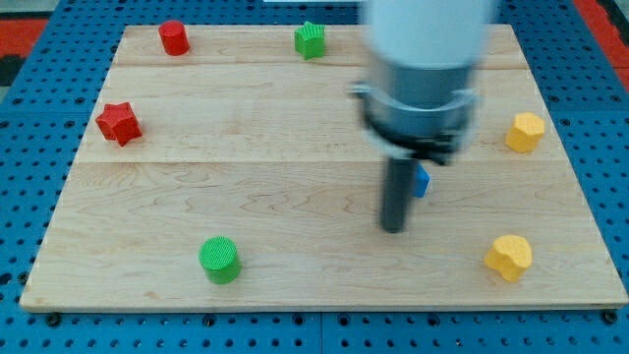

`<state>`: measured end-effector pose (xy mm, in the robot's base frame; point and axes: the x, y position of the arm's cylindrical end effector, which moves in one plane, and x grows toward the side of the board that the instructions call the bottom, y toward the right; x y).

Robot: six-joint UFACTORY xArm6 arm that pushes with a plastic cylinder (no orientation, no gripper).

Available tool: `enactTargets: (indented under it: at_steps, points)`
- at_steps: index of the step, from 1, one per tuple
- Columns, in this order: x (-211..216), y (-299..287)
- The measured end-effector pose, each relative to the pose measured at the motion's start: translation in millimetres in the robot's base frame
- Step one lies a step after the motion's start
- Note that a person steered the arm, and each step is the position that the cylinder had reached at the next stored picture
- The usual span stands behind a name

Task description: Move blue cube to bottom left side

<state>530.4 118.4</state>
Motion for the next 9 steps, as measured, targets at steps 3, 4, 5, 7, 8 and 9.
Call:
enactTargets:
  at_steps: [3,4,5,7,8,9]
  points:
    - [-56,-132]
    - [-46,-154]
    - [-55,-81]
    - [-1,-142]
    - [-10,-245]
    - [-21,-266]
